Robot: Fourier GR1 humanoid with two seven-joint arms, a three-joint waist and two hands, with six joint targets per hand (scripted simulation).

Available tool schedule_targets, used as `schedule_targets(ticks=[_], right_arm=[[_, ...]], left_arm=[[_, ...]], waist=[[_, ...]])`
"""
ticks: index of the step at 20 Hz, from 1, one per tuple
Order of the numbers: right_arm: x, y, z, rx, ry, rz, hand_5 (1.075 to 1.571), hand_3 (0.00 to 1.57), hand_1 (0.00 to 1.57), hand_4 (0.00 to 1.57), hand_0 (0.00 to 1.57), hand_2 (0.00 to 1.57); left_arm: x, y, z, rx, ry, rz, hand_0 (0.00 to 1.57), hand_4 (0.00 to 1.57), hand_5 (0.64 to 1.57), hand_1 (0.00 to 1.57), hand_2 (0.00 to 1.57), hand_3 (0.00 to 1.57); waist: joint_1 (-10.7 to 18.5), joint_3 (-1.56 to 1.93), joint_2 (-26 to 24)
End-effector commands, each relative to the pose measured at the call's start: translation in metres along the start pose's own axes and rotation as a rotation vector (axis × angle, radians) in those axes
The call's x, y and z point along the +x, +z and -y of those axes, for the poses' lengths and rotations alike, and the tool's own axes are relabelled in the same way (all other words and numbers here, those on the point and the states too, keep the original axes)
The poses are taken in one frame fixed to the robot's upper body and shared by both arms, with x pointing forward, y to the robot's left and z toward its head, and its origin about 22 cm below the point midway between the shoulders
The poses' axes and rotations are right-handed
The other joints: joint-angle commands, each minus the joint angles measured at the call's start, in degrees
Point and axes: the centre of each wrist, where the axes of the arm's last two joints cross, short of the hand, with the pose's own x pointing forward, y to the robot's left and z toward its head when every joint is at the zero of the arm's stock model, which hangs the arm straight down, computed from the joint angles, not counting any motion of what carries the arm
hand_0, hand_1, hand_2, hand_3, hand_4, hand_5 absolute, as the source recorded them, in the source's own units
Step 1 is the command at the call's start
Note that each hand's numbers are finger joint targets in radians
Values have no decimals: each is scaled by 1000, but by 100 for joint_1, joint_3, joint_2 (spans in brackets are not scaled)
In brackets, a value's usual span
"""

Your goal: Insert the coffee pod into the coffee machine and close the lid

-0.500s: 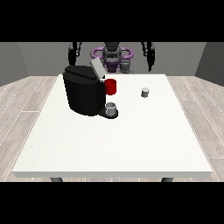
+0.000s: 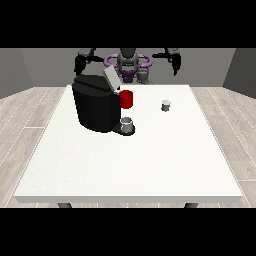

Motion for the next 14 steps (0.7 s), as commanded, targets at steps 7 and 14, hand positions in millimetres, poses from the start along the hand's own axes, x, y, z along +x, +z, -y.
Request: schedule_targets(ticks=[7, 14], right_arm=[[12, -13, -7, -55, -44, 106, 1571, 0, 0, 158, 0, 0], [28, -27, -32, -5, -86, 157, 1571, 0, 0, 192, 0, 0]], left_arm=[[15, -37, -45, -18, -170, -75, 0, 0, 1571, 0, 0, 0], [14, -73, -48, -17, -234, -130, 0, 0, 1571, 0, 0, 0]], waist=[[-351, 0, 448], [-547, 0, 840]])
